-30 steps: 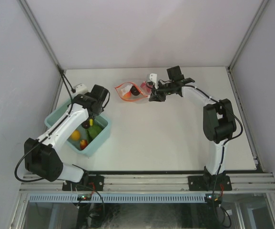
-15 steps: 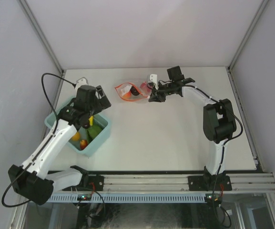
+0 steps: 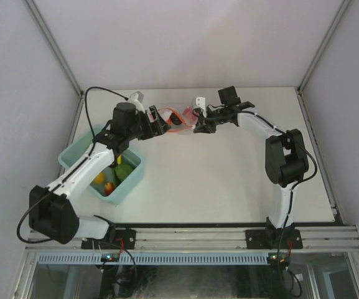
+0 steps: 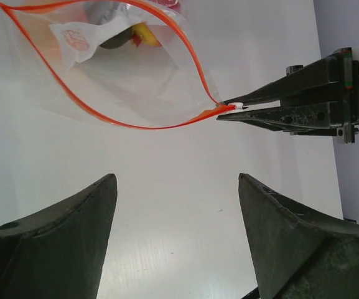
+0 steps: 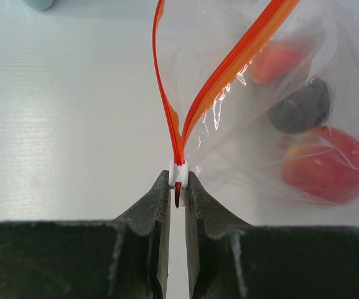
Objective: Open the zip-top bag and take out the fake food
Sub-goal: Move the zipper food storage bag to the center of the board.
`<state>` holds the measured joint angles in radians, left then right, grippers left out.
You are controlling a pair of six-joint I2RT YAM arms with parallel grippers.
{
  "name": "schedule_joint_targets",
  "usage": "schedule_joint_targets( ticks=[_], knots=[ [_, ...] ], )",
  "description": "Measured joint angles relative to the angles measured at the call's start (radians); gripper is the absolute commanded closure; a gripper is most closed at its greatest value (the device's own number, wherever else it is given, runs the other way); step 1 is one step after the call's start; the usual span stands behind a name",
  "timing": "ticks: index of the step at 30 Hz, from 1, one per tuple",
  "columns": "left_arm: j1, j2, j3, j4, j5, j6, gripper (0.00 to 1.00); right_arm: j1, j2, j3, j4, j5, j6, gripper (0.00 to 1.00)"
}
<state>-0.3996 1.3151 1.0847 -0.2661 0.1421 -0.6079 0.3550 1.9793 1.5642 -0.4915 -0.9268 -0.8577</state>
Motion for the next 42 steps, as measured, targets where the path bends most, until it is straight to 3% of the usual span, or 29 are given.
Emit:
schedule_joint_targets(
  ticks=[4,11,20,30,37,42],
  knots=[
    [0.0,0.077,0.013,0.034,0.05,-0.001,0.27,0.0,0.0,0.0,0.0,-0.003,0.0,1.0],
    [0.0,0.137,0.02,0.072,0.063,-0.001,0.28,0.0,0.0,0.0,0.0,-0.004,0.0,1.0],
    [0.014,0.124,0.006,0.179,0.071,-0.002,0.29,0.0,-0.001,0.0,0.0,-0.023,-0.001,1.0],
    [0.048,-0.002,-0.045,0.276,0.082,0.018,0.3,0.0,-0.005,0.0,-0.003,-0.058,-0.023,1.0],
    [0.048,-0.03,-0.064,0.288,0.103,0.026,0.48,0.0,-0.009,0.0,-0.027,-0.081,-0.047,1.0],
    [0.048,0.004,-0.078,0.267,0.11,0.025,0.54,0.0,-0.016,0.0,-0.059,-0.112,-0.08,1.0]
  ],
)
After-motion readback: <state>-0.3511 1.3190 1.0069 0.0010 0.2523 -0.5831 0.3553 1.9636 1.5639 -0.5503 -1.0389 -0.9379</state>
